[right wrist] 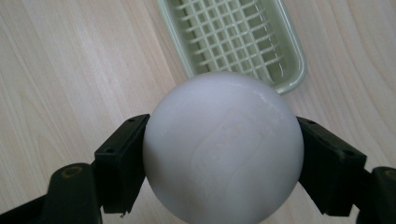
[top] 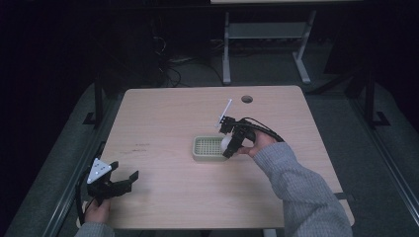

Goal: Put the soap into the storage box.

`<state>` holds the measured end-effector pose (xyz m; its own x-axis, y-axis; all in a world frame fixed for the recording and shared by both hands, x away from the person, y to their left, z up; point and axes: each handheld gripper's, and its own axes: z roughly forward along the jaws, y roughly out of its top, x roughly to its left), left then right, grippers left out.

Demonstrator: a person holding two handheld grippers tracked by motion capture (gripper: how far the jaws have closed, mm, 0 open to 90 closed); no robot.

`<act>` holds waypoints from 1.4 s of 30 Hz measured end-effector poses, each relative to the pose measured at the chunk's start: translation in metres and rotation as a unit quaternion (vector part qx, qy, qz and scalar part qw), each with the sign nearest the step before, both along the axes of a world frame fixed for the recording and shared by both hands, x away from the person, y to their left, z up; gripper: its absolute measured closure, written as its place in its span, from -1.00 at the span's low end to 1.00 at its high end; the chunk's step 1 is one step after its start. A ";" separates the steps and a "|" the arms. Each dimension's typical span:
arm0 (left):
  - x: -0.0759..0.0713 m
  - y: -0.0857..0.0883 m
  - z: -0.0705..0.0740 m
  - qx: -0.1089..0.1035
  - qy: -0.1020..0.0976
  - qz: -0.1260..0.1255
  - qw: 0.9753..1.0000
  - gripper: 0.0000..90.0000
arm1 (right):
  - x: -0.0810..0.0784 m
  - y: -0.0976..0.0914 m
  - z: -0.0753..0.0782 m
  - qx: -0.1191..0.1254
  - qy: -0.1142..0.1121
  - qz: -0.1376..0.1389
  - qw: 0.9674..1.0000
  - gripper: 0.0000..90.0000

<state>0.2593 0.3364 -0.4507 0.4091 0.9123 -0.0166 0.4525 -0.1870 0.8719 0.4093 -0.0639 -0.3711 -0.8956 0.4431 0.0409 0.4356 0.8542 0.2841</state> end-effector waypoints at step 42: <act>-0.001 0.003 0.001 0.004 -0.002 0.004 1.000 -0.71 | 0.036 0.063 -0.018 -0.020 0.002 0.032 0.999 -0.48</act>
<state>0.2582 0.3389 -0.4494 0.4026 0.9153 -0.0069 0.4496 -0.1912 0.8725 0.4453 -0.0009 -0.3890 -0.9219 0.3865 0.0288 0.3811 0.8907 0.2478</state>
